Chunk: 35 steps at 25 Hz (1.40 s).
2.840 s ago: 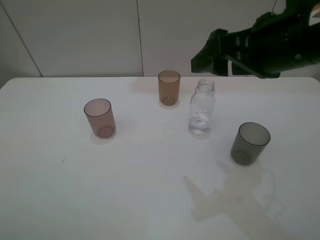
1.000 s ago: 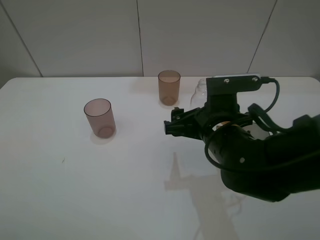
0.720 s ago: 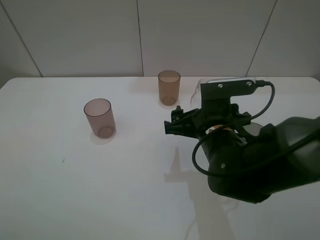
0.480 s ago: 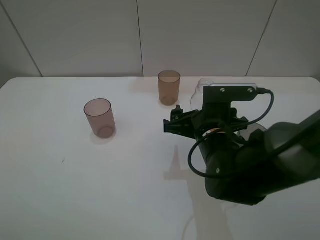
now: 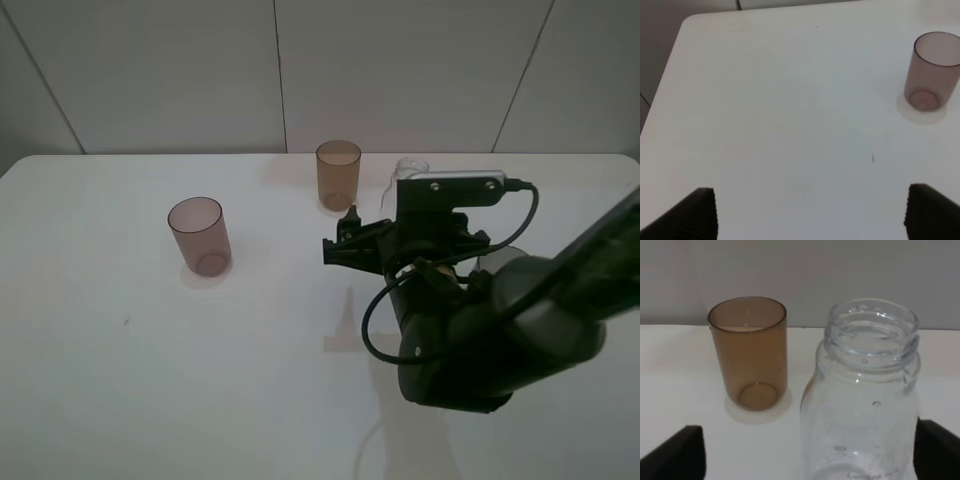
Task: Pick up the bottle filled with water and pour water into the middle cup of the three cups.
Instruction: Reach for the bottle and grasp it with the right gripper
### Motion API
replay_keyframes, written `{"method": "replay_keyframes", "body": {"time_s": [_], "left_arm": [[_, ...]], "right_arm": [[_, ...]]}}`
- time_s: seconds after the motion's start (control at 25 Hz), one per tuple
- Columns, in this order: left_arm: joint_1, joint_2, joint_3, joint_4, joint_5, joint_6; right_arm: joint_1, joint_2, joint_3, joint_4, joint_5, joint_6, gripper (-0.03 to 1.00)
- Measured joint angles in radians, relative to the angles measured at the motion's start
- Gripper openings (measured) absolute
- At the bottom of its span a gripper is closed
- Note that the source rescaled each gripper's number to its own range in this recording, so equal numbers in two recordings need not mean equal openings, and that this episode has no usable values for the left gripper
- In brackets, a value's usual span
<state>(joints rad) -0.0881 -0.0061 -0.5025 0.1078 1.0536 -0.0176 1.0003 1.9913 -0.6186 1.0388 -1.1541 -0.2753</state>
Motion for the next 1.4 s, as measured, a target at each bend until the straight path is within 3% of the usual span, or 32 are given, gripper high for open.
{"method": "replay_keyframes", "body": {"time_s": [0.68, 1.4], "left_arm": [[0.0, 0.0, 0.0, 0.0, -0.001, 0.0], [0.0, 0.0, 0.0, 0.0, -0.001, 0.0]], "right_arm": [[-0.064, 0.063, -0.061, 0.031, 0.044, 0.0, 1.0], [-0.134, 0.106, -0.084, -0.029, 0.053, 0.003, 1.0]]}}
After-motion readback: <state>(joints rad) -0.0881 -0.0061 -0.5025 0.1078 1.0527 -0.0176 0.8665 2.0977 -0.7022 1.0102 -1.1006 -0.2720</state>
